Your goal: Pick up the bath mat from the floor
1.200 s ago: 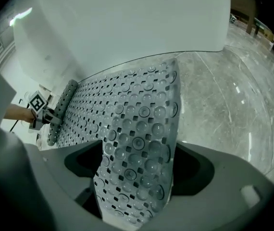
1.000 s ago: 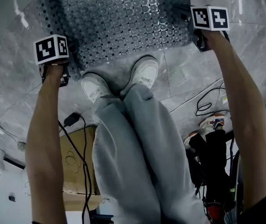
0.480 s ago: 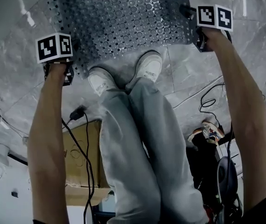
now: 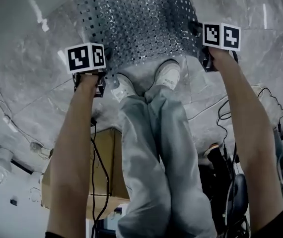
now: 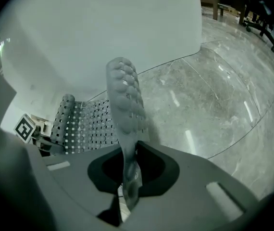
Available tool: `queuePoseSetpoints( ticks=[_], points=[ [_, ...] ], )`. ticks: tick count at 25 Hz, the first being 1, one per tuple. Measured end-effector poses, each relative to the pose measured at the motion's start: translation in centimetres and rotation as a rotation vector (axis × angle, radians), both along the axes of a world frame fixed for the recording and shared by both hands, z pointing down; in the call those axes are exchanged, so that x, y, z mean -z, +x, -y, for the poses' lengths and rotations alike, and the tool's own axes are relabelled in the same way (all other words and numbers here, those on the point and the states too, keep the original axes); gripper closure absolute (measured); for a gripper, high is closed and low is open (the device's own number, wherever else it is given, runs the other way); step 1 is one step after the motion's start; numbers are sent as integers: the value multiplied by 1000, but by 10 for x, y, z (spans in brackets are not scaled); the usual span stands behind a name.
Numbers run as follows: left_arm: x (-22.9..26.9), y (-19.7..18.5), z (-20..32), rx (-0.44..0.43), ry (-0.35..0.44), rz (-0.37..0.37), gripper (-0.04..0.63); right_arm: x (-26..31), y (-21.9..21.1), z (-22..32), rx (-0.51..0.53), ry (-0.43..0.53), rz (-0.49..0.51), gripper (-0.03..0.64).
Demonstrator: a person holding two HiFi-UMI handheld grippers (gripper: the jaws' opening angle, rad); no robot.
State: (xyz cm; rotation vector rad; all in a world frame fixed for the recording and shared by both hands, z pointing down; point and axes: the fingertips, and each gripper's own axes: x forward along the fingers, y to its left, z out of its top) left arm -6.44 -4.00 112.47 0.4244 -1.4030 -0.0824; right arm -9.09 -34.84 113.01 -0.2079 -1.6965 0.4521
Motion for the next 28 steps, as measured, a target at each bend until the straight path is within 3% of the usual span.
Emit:
queuePoseSetpoints(
  ticks=[8,12,17,25,28],
  points=[
    [33,7,20,8,81,-4,411,27,12,-31,-70,2,0,592],
    [51,9,29,-21,108,-2,411,43,18,-45,-58,34,7,591],
    [76,20,28,-70,146,-2,411,67,29,-79,-85,-3,-4,591],
    [114,30,29,-4,180,-24,411,97,37,-120,-32,-33,-21,592],
    [129,35,24,3,159,-23,411,110,44,-135,-3,-47,-47,594]
  ],
)
